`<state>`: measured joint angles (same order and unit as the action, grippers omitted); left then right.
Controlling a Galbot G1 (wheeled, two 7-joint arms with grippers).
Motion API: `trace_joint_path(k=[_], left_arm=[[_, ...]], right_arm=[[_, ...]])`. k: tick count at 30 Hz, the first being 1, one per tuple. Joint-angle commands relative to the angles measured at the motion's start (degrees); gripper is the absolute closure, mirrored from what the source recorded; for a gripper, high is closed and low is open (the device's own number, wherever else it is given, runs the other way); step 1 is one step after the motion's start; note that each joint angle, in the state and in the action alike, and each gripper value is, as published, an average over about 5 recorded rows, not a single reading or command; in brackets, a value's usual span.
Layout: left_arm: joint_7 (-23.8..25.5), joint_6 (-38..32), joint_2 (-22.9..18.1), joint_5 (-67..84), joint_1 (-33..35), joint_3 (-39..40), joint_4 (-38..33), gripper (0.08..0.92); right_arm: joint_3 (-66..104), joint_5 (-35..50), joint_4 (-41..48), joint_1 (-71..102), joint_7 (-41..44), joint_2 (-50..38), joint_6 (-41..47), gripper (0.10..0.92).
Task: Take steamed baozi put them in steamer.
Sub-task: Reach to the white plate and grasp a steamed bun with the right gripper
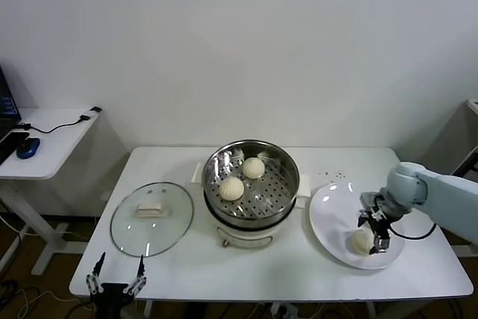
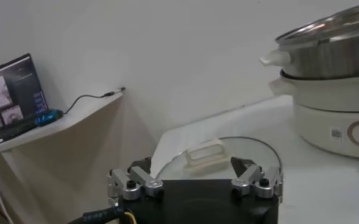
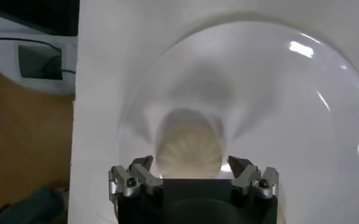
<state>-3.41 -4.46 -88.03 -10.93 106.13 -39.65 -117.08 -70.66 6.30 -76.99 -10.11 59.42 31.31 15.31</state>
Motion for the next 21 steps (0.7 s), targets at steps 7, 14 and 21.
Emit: trace_joint_path(k=[7, 14, 21], left_arm=[[-0.09, -0.10, -0.09, -0.08, 0.05, -0.02, 0.13, 0.177], [-0.10, -0.10, -0.13, -0.16, 0.02, 0.07, 0.13, 0.177], [-0.17, -0.12, -0.13, -0.11, 0.06, 0.08, 0.01, 0.177]], right_arm=[[2.31, -1.47, 2.58, 3.64, 0.07, 2.04, 0.01, 0.296], [2.65, -1.21, 2.50, 3.28, 0.26, 2.00, -0.19, 0.359], [1.37, -0.71, 2.24, 0.91, 0.65, 1.75, -0.59, 0.432]])
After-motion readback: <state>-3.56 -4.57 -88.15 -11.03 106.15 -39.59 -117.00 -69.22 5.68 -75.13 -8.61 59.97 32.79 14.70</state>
